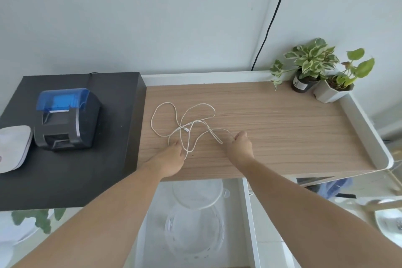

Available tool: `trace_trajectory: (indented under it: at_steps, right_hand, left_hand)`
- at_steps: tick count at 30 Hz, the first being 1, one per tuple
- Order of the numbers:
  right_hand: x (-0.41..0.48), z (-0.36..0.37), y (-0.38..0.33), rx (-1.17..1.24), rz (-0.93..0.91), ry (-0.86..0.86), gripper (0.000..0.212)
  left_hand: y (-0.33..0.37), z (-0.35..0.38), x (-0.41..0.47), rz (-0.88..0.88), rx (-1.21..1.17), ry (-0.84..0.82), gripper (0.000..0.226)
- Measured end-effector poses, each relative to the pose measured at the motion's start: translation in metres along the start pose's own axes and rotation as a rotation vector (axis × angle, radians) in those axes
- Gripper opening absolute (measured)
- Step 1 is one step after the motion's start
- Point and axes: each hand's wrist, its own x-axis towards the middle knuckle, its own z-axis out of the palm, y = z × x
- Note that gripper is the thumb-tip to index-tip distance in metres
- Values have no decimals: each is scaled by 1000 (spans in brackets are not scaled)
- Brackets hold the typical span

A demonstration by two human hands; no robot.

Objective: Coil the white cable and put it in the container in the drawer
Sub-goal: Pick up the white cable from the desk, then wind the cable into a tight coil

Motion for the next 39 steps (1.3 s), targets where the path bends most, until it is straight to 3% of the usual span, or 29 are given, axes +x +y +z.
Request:
trace_trajectory:
  at_steps: [2,6,11,15,17,22,27,29,30,32,36,39]
  right_hand:
    - [-6,-5,-9,275,138,-46,12]
    - [-26,-27,-35,725,301,-194,28]
    - [-81,-90,-99,851,49,-524,29]
    - [-134,-151,-143,760,-215,-757,35]
    - [-158,-176,-157,723,-309,-834,34]
    - [-214,-211,-180,728,-458,-1074,24]
    - [-262,-231,-205,819,-731,-1230,16]
    - [-272,-239,-215,902,-814,-1258,14]
    - [-275,-243,-219,947,-861,-1255,16]
    - [-275,-254,-230,980,-991,-1149,20]
    - [-256,-268,-253,787,-1259,-548,22]
    - [-237,-264,-251,455,-1272,-246,27]
  left_hand:
    - [2,-8,-3,-25,-52,67,34]
    - [25,-35,-20,9,-236,379,13]
    - [71,-68,-43,337,-256,341,66]
    - [105,-105,-66,547,-311,419,30]
    - [116,-123,-81,635,-384,508,37]
    - [133,-153,-114,795,-509,722,23]
    - [138,-152,-145,950,-584,714,61]
    - [144,-143,-161,990,-656,793,37]
    - [147,-138,-170,995,-688,801,22]
    - [151,-129,-188,970,-645,791,27]
    - [163,-129,-231,932,-365,737,33]
    - [171,-159,-259,893,-213,881,32]
